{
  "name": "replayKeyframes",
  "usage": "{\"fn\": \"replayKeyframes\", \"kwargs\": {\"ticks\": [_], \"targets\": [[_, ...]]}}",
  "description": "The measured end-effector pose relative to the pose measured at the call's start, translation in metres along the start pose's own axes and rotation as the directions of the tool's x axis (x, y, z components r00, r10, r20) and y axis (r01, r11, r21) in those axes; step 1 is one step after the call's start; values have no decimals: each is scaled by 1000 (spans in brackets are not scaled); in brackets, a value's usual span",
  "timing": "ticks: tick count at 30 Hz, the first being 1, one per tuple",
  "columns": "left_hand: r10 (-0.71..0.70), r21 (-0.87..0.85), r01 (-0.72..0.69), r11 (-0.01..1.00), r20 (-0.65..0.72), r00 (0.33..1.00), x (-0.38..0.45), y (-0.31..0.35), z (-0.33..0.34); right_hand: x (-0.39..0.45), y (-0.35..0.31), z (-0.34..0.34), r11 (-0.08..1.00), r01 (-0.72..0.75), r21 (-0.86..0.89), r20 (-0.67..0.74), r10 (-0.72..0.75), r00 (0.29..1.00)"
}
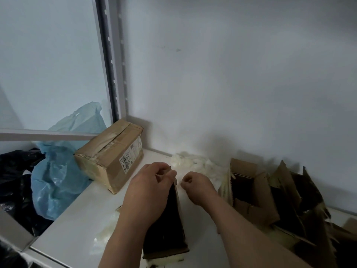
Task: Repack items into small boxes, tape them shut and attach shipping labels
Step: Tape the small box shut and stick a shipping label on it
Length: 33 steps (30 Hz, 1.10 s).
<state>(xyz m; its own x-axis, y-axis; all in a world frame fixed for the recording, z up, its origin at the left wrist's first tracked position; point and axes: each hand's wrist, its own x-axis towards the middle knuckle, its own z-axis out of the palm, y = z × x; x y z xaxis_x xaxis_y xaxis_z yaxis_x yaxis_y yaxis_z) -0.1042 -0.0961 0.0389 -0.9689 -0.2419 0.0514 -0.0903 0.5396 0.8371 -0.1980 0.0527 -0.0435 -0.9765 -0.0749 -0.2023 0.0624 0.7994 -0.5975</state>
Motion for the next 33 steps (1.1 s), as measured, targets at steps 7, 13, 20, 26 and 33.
{"fn": "replayKeyframes", "kwargs": {"ticks": [7,13,20,26,33], "targets": [[10,-10,-10,1000,-6,1000,0,8,9,-34,-1,-16,875,54,480,-252,79,964],[2,-68,-2,998,-6,1000,-5,23,21,-43,-15,-49,869,160,469,-413,55,909],[9,-269,-21,963,-44,999,-19,48,41,-86,-4,-113,853,265,449,-553,32,833],[75,-301,-60,952,39,996,-38,77,70,-141,54,-169,851,292,435,-608,39,793],[266,-244,-211,947,223,938,-84,128,133,-223,136,-206,871,123,477,-572,201,795]]}}
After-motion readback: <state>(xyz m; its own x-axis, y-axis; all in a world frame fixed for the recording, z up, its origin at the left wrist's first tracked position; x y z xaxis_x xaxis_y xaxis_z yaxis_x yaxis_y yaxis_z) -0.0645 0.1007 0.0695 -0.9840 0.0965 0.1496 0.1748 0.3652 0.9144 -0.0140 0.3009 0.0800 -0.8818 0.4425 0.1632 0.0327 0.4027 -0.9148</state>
